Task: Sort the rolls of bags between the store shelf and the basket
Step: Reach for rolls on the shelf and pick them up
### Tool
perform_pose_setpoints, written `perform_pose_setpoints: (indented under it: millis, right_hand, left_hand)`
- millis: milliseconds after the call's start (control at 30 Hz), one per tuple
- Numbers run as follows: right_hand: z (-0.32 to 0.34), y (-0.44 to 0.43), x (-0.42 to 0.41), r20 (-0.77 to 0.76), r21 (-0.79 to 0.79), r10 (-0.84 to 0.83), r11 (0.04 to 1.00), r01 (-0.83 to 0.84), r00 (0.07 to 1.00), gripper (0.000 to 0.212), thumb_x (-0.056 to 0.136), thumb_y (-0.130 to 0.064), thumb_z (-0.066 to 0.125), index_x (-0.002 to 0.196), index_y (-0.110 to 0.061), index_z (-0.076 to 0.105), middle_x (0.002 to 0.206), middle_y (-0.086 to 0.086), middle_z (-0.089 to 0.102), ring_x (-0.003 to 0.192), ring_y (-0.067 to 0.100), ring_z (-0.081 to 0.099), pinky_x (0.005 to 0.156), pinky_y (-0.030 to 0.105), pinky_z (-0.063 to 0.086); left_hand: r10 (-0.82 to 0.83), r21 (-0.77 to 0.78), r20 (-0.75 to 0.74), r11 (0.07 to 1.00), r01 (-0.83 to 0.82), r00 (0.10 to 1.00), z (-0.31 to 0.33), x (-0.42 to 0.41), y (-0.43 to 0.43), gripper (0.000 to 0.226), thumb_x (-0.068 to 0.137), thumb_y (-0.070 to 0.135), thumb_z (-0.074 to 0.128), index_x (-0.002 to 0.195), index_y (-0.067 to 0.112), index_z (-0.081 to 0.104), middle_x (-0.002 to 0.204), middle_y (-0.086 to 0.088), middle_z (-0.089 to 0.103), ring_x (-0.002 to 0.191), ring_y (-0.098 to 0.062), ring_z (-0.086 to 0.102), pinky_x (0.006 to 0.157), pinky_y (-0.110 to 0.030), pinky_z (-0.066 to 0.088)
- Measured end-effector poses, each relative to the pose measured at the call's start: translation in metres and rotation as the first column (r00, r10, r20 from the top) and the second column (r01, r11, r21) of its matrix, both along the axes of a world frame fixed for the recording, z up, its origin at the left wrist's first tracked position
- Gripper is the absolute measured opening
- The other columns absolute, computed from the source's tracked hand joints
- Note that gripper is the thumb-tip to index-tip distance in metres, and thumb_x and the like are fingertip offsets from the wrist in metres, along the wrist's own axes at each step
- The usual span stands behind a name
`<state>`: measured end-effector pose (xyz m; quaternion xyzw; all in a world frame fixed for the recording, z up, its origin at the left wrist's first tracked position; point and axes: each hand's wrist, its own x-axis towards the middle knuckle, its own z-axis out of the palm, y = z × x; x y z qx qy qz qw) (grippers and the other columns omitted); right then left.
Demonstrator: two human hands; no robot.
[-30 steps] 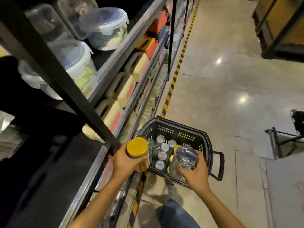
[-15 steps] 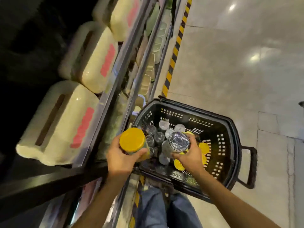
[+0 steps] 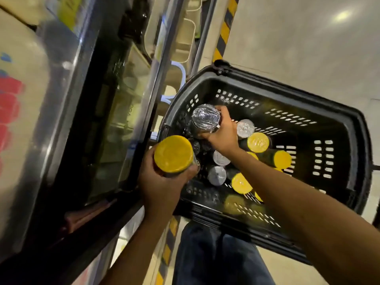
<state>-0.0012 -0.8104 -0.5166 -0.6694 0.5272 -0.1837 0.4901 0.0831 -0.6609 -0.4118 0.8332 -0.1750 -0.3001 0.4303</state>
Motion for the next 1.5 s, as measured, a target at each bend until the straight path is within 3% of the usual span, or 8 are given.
perform_pose_setpoints:
  millis: [100,200,467,600,1000,1233,1400,1500]
  right_hand:
    - [-0.009,0.000,0.016,0.011,0.015,0.031,0.999,-0.032,0.999,0.067,0.058,-0.013,0.088,0.114,-0.009,0.051,0.095,-0.008,0.057,0.090,0.007,0.052,0.075,0.021,0.041]
    - [-0.021,-0.001,0.027,0.002,0.035,0.084,0.996,-0.084,0.996,0.065,0.061,-0.013,0.086,0.115,-0.011,0.049,0.098,-0.004,0.065,0.092,0.009,0.058,0.079,0.027,0.048]
    - [-0.044,0.013,0.031,-0.053,0.017,0.080,0.997,-0.080,0.995,0.061,0.068,-0.008,0.079,0.119,-0.015,0.047,0.107,0.003,0.066,0.098,0.017,0.061,0.075,0.021,0.042]
    - [-0.049,0.020,0.033,-0.041,-0.028,-0.013,1.000,0.012,0.999,0.061,0.066,-0.002,0.078,0.119,-0.014,0.050,0.105,0.001,0.066,0.093,0.007,0.057,0.074,0.011,0.037]
    - [-0.043,0.014,0.030,-0.024,0.048,-0.005,0.999,0.006,1.000,0.082,0.058,-0.022,0.090,0.127,-0.015,0.046,0.119,0.002,0.061,0.110,0.015,0.056,0.094,0.030,0.046]
    - [-0.026,0.011,0.017,-0.114,0.101,0.073,0.993,-0.062,0.991,0.100,0.064,-0.033,0.087,0.144,-0.014,0.030,0.142,0.007,0.045,0.130,0.023,0.042,0.106,0.036,0.036]
    - [0.015,0.012,-0.037,-0.253,0.037,0.134,0.991,-0.129,0.958,0.072,0.084,-0.035,0.069,0.142,-0.011,0.034,0.144,0.009,0.043,0.131,0.025,0.040,0.106,0.034,0.032]
    - [0.052,0.008,-0.091,-0.352,-0.025,0.128,0.989,-0.147,0.927,0.058,0.089,-0.033,0.062,0.139,-0.011,0.040,0.139,0.008,0.048,0.128,0.024,0.044,0.104,0.033,0.034]
  left_hand:
    - [-0.006,-0.008,-0.028,1.000,0.005,1.000,-0.007,0.006,-0.003,0.074,0.046,0.023,0.093,0.105,0.039,0.051,0.101,0.025,0.055,0.093,0.007,0.055,0.073,-0.005,0.044]
    - [0.004,0.002,-0.015,1.000,-0.004,1.000,-0.012,0.012,-0.006,0.078,0.038,0.049,0.082,0.109,0.039,0.052,0.105,0.024,0.057,0.099,-0.002,0.059,0.082,-0.025,0.051]
    - [-0.002,0.002,-0.034,1.000,0.002,0.999,-0.016,0.017,-0.002,0.075,0.037,0.043,0.085,0.104,0.044,0.050,0.107,0.023,0.058,0.102,-0.001,0.058,0.087,-0.033,0.053]
    - [-0.007,0.001,-0.017,1.000,0.007,1.000,-0.017,0.016,0.002,0.083,0.036,0.053,0.080,0.113,0.038,0.053,0.112,0.015,0.061,0.105,-0.009,0.060,0.087,-0.040,0.054]
    - [-0.038,0.003,-0.041,0.999,0.038,0.998,-0.013,0.011,0.001,0.072,0.040,0.040,0.084,0.103,0.049,0.050,0.105,0.025,0.058,0.102,0.003,0.057,0.080,-0.023,0.050]
    - [-0.057,-0.017,0.002,0.998,0.057,0.998,-0.002,0.007,-0.008,0.072,0.039,0.053,0.079,0.105,0.046,0.051,0.109,0.022,0.059,0.105,-0.006,0.060,0.086,-0.034,0.054]
    - [-0.107,0.016,0.052,0.994,0.106,0.993,0.016,-0.001,-0.014,0.081,0.041,0.055,0.081,0.114,0.037,0.050,0.110,0.010,0.059,0.106,-0.016,0.058,0.088,-0.039,0.052]
    - [-0.174,0.036,0.047,0.984,0.173,0.984,0.034,-0.013,-0.024,0.078,0.049,0.029,0.092,0.112,0.034,0.046,0.105,0.011,0.055,0.101,-0.015,0.054,0.080,-0.018,0.045]
